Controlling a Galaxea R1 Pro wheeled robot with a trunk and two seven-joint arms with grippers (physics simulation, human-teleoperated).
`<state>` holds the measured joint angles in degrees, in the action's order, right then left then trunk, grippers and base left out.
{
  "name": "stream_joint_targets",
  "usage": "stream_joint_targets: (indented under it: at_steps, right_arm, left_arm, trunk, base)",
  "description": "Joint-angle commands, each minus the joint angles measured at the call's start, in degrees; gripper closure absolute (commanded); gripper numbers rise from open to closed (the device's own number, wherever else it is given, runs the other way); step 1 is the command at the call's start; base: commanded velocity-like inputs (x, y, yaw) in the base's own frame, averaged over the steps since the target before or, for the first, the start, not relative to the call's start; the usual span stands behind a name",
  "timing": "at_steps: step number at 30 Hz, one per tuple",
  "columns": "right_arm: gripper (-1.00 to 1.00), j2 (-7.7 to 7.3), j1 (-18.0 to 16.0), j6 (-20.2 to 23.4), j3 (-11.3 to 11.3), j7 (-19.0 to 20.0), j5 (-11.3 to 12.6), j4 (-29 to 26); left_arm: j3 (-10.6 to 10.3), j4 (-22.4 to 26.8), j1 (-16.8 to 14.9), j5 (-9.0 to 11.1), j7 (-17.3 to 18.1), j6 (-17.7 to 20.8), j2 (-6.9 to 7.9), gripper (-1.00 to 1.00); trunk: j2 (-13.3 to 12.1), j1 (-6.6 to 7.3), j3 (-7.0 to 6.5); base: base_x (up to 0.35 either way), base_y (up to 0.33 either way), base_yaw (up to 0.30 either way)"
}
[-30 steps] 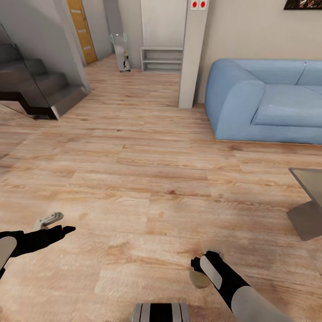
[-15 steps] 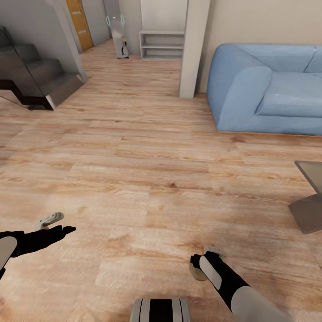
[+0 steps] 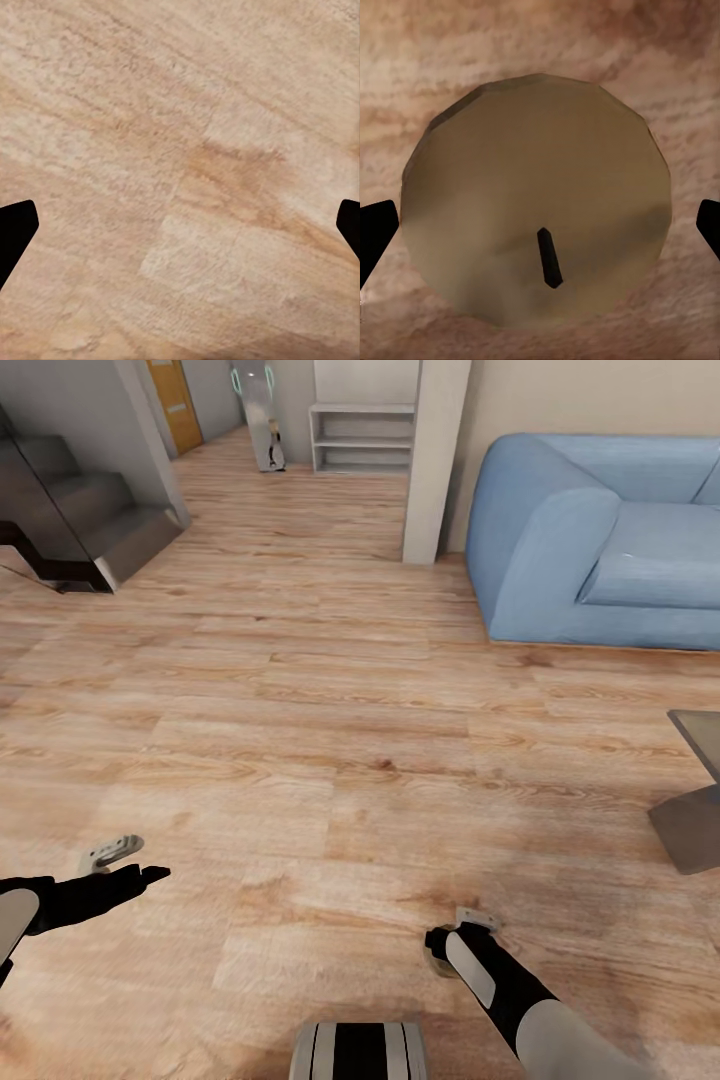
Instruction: Place each of the two pumpkins and all three candles from the living room inside a cabinet in the living room (use any cabinet), then make sure every cabinet is closed, and position the cauldron so it is next to a table in the living room.
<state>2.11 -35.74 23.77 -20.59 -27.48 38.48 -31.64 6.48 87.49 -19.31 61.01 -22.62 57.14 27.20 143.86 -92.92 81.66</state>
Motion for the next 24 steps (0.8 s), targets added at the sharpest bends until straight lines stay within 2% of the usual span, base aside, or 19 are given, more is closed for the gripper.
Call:
stream_joint_targets:
  at_steps: [1, 7, 22, 24]
  right_arm:
    - [-1.0, -0.03, 0.0, 0.0, -0.4, -0.4, 0.5, -0.1]
    - [-1.0, 0.06, 0.0, -1.4, -0.6, -0.2, 0.5, -0.1]
    - [-1.0, 0.09, 0.0, -1.6, -0.7, -0.1, 0.5, -0.1]
    - [-1.0, 0.13, 0.0, -1.6, -0.7, -0.1, 0.5, -0.1]
  left_arm:
    - [0.0, 0.0, 0.0, 0.6, -0.5, 0.2, -0.01, -1.0]
    - [0.0, 0.0, 0.0, 0.6, -0.5, 0.2, 0.04, -1.0]
    - [0.0, 0.0, 0.0, 0.6, -0.6, 0.2, 0.01, -1.0]
    - [0.0, 0.0, 0.0, 0.6, -0.6, 0.2, 0.02, -1.0]
  trunk:
    - [0.0, 0.01, 0.04]
    - [0.0, 0.01, 0.04]
    - [0.0, 0.01, 0.04]
    - [0.0, -0.04, 0.48]
  base:
    - [0.0, 0.0, 0.0]
    - [0.0, 0.0, 0.0]
    - [0.0, 0.0, 0.0]
    - [0.0, 0.0, 0.0]
